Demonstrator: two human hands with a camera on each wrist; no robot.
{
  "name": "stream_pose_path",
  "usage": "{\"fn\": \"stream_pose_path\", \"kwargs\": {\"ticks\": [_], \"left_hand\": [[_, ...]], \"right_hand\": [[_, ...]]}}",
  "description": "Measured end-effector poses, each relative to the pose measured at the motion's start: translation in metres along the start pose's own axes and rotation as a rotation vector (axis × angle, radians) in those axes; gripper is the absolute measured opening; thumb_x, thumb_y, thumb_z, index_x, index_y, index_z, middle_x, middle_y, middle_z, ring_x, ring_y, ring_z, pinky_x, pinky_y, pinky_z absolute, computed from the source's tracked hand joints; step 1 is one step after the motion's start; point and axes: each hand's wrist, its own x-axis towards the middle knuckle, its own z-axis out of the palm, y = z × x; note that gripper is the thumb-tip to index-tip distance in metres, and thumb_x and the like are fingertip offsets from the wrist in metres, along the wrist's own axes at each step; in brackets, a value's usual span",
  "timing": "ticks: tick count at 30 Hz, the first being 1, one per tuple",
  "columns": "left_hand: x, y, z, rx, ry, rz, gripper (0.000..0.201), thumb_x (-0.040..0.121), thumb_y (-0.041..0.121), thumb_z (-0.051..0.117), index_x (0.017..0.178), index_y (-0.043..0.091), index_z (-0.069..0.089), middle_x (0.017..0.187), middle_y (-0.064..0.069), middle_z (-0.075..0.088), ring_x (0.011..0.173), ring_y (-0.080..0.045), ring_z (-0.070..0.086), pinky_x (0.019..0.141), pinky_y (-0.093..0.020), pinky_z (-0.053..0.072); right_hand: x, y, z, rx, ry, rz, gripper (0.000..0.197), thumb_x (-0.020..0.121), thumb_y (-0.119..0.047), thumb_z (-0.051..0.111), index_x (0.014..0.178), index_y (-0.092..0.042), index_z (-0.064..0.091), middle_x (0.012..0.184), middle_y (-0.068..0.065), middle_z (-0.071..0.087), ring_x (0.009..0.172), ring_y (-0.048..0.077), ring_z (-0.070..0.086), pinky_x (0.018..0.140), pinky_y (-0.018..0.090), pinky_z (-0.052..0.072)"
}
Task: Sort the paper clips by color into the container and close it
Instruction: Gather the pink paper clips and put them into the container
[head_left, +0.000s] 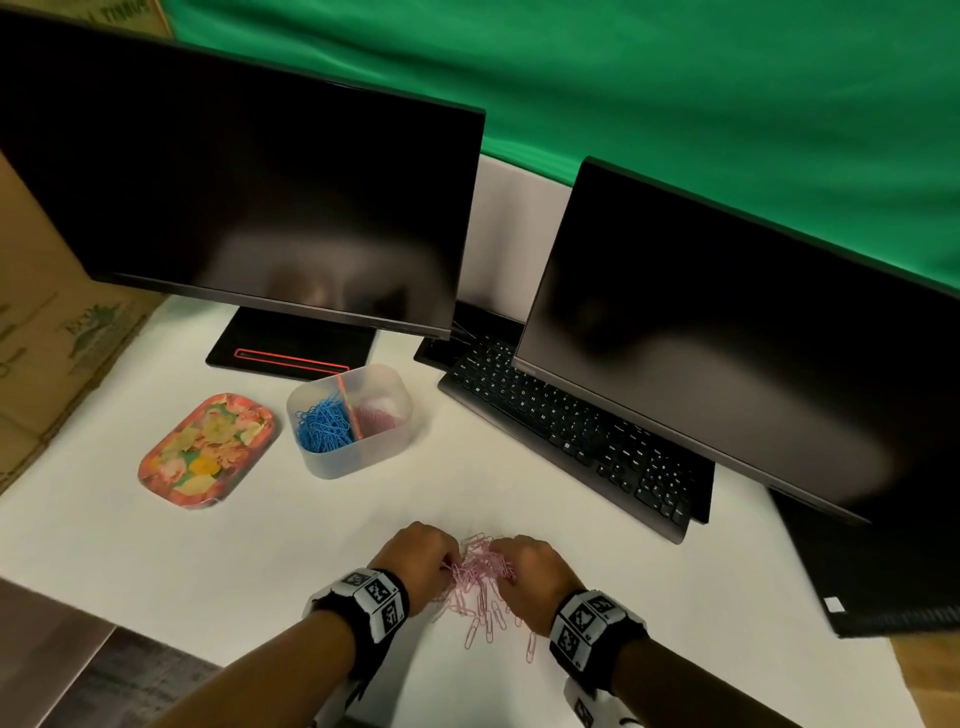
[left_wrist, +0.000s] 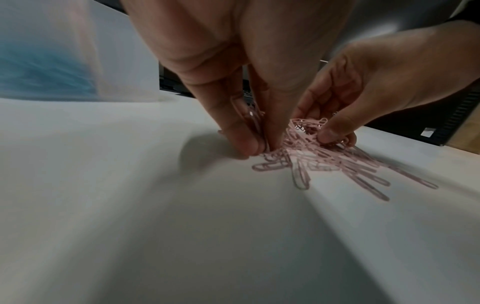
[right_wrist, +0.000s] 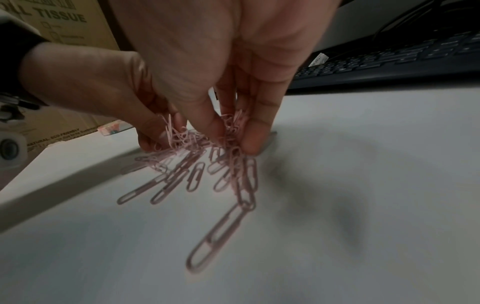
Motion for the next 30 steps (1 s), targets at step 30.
{"fn": "stream_pose_path", "kwargs": {"ticks": [30], "left_hand": [[0.064, -0.037, -0.156, -0.025, 0.371, -0.283, 0.037, 0.071, 0.033, 0.08, 0.105, 0.025, 0.068, 0.105, -0.001, 0.066, 0.1, -0.024, 0.062, 0.088, -0.033, 0.053]], "right_hand": [[-0.002, 0.005, -0.009, 0.123, 0.052, 0.142, 0.026, 0.084, -0.013, 0.051, 0.1, -0.021, 0.069, 0.102, -0.003, 0.069, 0.092, 0.012, 0.063, 0.082, 0.022, 0.052]]}}
